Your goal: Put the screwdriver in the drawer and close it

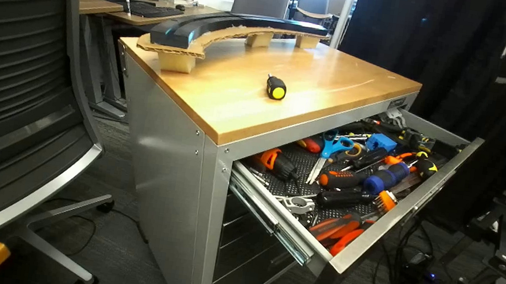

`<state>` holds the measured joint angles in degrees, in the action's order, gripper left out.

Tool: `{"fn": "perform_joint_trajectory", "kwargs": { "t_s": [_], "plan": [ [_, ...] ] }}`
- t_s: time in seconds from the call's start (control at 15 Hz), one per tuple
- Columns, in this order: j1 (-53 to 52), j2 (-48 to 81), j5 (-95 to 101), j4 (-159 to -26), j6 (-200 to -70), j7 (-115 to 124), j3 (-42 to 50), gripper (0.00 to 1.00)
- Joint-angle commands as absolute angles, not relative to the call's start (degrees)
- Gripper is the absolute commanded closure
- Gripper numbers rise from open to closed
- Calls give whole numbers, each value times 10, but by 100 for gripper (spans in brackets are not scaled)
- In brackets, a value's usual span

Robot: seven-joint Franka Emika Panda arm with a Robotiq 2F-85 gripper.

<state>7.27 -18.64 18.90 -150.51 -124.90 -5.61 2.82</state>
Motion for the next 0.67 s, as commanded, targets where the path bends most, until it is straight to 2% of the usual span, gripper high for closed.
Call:
{"fn": "perform_joint_trajectory", "kwargs": {
  "t_s": [0.0,0.2,0.6],
  "plan": [
    [54,-118,200,-1451,-1190,102,-89,0],
    [14,-59,207,-1393,-1137,243,-170,0],
    [-105,90,186,-1215,-1112,350,-175,0]
  ]
}}
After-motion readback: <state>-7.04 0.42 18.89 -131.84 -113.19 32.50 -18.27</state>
